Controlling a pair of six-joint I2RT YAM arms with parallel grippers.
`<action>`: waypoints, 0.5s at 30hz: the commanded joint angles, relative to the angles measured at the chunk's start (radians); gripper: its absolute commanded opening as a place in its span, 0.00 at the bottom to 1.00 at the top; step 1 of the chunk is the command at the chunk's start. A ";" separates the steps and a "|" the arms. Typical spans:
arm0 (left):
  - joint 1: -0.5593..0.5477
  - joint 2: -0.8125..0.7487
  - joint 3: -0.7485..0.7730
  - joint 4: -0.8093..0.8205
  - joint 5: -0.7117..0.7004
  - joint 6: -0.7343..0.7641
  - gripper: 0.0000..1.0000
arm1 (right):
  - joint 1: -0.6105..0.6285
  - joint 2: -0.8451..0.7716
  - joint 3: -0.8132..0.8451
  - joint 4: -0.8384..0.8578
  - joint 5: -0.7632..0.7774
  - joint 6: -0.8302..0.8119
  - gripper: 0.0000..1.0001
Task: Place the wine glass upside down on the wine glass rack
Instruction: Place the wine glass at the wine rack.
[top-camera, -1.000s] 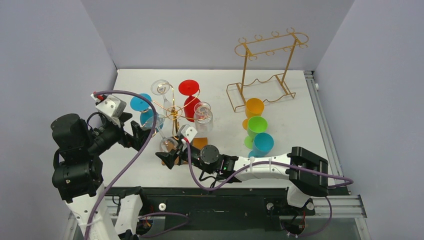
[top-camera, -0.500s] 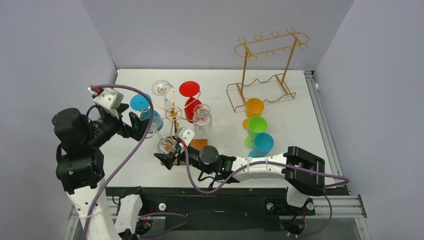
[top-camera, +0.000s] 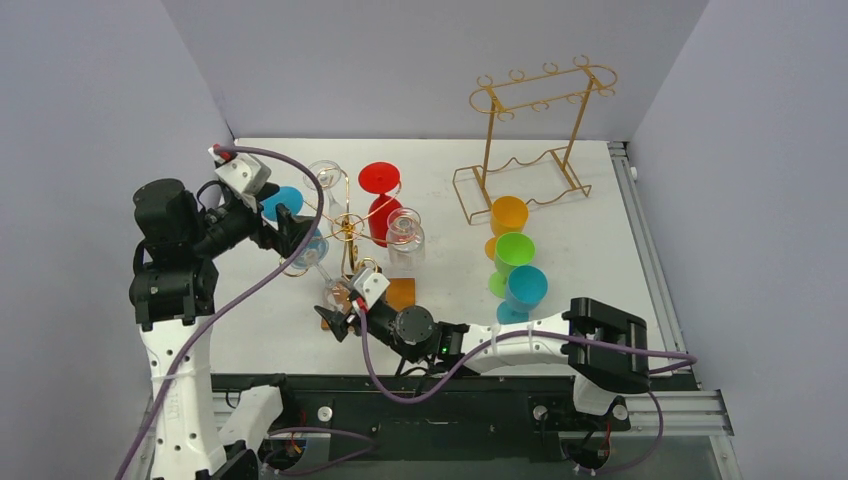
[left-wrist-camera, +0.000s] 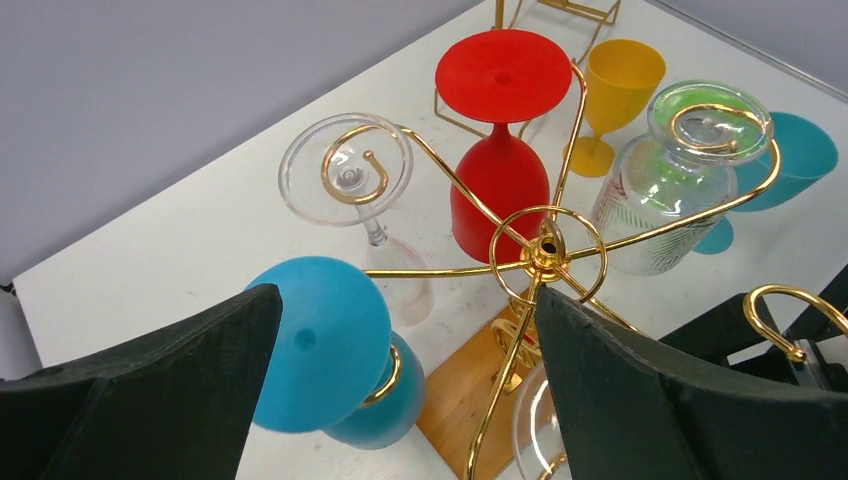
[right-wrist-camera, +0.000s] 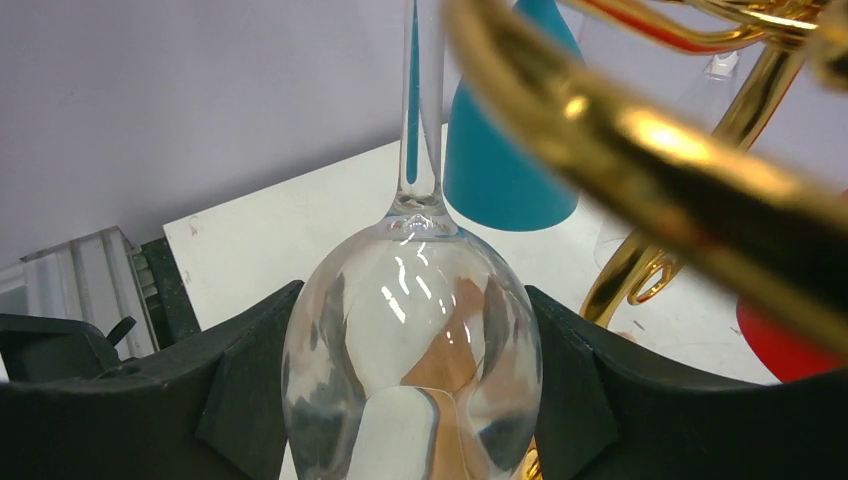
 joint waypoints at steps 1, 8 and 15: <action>-0.054 0.037 0.047 0.022 -0.005 0.089 0.94 | 0.028 0.001 0.008 0.105 0.096 -0.061 0.00; -0.082 0.041 0.021 -0.002 -0.044 0.175 0.88 | 0.056 0.021 0.016 0.145 0.174 -0.102 0.00; -0.114 0.061 0.046 -0.038 -0.043 0.212 0.84 | 0.071 0.051 0.036 0.173 0.195 -0.116 0.00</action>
